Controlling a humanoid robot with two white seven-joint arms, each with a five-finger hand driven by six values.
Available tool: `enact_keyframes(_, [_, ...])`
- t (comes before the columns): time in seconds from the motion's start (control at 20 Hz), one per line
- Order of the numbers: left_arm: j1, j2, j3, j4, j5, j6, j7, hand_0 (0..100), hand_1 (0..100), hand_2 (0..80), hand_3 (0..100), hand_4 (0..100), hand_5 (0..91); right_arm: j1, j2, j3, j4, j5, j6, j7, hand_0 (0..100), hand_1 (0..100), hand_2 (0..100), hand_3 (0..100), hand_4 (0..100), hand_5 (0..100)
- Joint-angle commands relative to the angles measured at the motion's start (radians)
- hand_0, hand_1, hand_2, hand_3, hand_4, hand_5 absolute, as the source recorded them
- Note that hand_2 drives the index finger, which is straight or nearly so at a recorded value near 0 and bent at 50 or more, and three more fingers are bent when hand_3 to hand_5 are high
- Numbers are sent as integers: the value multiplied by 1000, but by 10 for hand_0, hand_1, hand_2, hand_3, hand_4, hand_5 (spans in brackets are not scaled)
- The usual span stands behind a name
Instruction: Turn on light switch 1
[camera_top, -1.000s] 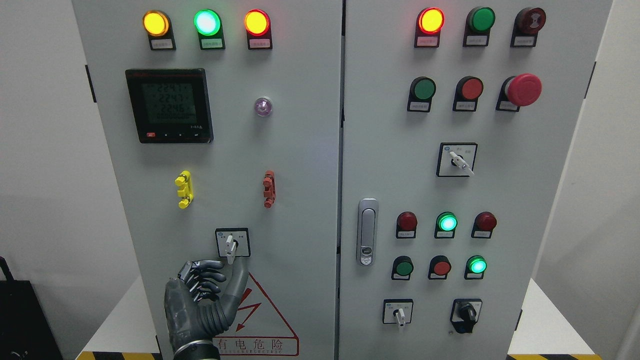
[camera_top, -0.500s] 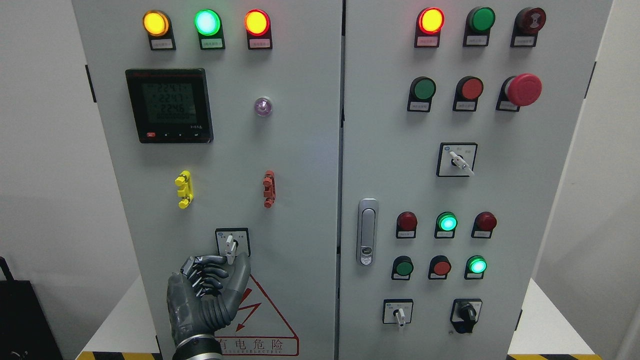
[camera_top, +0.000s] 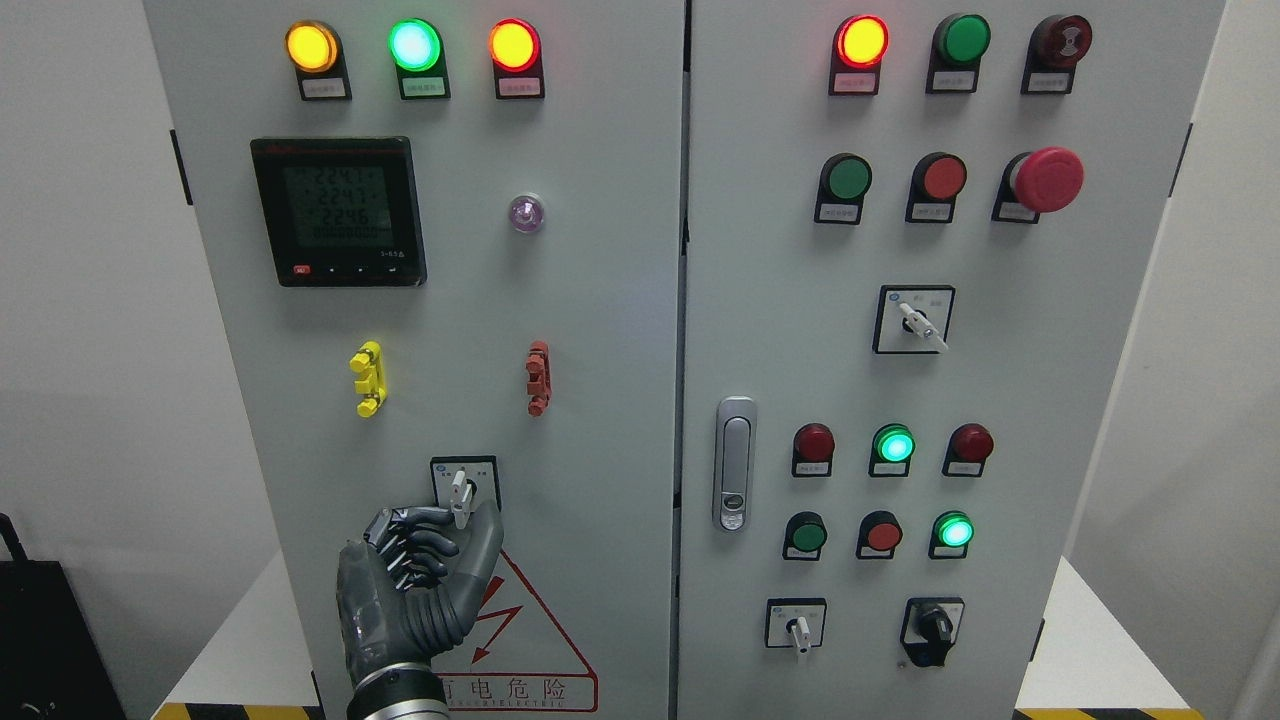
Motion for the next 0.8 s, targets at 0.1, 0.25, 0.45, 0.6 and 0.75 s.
enact_keyframes(0.1, [-4,-1,6,1,0,0,2,107,709,569,824,863,768,0,0,-1,0,0,0,1,0,0,0,0,0,0])
enact_keyframes(0.25, [-9,-1,9,1,0,0,2,111,709,582,827,864,770,0,0,0,0,0,0,1,0,0,0,0,0,0])
enact_keyframes(0.45, [-10,-1,10,1,0,2,2,116,709,593,829,865,772,0,0,0,0,0,0,1,0,0,0,0,0,0])
enact_keyframes(0.6, [-10,-1,10,1,0,3,2,119,708,599,833,867,772,0,0,0,0,0,0,1,0,0,0,0,0,0])
enact_keyframes(0.75, [-13,-1,10,1,4,11,1,121,708,600,837,867,773,0,-1,0,0,0,0,1,0,0,0,0,0,0])
